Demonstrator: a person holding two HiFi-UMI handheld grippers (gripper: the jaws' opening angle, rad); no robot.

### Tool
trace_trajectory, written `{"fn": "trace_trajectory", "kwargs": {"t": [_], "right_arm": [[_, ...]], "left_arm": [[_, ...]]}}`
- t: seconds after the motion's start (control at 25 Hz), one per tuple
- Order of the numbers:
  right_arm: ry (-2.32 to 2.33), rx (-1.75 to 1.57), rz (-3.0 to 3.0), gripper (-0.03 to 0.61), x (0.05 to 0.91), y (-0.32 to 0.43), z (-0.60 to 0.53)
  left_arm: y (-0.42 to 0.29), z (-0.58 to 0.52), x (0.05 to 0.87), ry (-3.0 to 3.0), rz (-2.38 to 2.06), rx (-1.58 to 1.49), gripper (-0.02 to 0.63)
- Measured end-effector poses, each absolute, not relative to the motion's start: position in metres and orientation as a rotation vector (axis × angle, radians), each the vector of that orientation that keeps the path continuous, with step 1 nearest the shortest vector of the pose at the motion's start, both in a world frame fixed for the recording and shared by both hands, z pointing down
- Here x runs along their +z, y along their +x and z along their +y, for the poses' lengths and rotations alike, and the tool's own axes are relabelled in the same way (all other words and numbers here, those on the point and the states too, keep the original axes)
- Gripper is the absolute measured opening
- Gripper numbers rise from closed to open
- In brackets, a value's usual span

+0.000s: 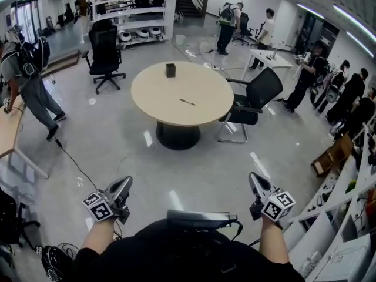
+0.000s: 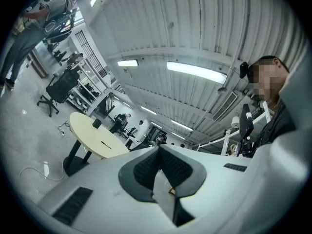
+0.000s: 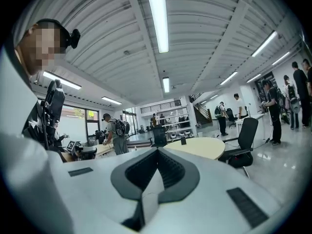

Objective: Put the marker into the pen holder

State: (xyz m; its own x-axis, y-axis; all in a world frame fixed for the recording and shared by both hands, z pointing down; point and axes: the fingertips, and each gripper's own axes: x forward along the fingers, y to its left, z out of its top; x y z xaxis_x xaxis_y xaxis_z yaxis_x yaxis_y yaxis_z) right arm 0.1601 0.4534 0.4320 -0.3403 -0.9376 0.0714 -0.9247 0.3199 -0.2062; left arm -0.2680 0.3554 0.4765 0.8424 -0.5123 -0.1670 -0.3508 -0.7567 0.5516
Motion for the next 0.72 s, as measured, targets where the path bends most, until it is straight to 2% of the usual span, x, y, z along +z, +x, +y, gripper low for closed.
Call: {"fn": "trace_trajectory", "kwargs": {"t": [0.4,0.72], "right_arm": [[-1.706,-0.367,2.535,0.000,0.434,0.149,0.352],[-1.565,-0.369,2.598,0.001,0.445,0.211,0.257]], "left_arm": [[-0.279,0.280,0.488,2.462,-0.691,-0.408,0.000],[-0.226,0.220,0.479,2.472,-0.829,-0.428,-0.001]]}}
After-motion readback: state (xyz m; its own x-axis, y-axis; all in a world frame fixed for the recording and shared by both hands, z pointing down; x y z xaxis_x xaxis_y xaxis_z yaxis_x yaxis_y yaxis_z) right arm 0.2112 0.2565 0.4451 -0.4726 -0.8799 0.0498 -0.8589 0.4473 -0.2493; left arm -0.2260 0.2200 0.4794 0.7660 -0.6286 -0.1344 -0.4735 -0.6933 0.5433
